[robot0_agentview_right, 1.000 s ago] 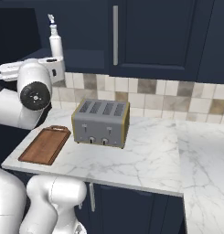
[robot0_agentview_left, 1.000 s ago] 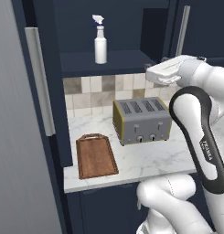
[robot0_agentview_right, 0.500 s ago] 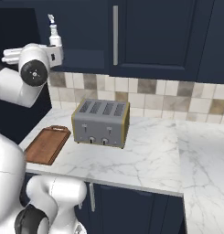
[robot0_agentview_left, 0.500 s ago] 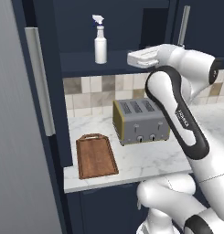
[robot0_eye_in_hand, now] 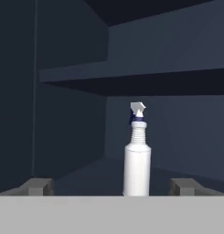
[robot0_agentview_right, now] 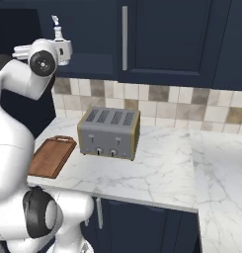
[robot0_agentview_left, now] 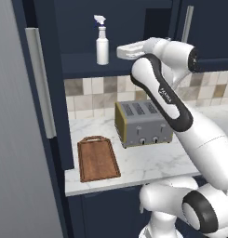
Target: Grab the spray bottle from the cabinet, then place it next to the cutting board for sanitizing. Then grab the dish brush from the countertop next to the sink and place it next to the cutting board.
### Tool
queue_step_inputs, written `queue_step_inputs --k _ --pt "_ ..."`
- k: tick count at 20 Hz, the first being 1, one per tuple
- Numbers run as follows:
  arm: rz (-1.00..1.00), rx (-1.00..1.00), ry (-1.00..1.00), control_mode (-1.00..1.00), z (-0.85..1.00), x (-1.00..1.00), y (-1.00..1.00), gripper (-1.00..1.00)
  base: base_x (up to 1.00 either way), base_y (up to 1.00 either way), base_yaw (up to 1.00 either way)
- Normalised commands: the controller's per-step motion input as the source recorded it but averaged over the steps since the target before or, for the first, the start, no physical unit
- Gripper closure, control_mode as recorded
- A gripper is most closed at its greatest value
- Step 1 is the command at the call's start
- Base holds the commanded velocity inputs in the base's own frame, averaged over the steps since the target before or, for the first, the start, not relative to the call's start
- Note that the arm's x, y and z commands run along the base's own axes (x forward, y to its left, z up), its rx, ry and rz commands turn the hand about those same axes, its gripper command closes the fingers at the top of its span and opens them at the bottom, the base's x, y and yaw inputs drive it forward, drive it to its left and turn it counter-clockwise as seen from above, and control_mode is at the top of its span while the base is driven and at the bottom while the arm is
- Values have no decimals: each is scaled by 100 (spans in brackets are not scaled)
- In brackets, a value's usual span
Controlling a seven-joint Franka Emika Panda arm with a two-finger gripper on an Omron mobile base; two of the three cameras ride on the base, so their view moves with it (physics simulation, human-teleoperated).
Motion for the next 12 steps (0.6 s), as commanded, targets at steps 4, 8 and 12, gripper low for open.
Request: queue_step_inputs --k 4,8,12 --pt "0 -1 0 -100 4 44 9 -100 0 0 0" --pt "0 0 1 -100 11 60 9 -100 0 0 0" --pt "-1 -1 0 -100 4 37 19 -100 0 0 0"
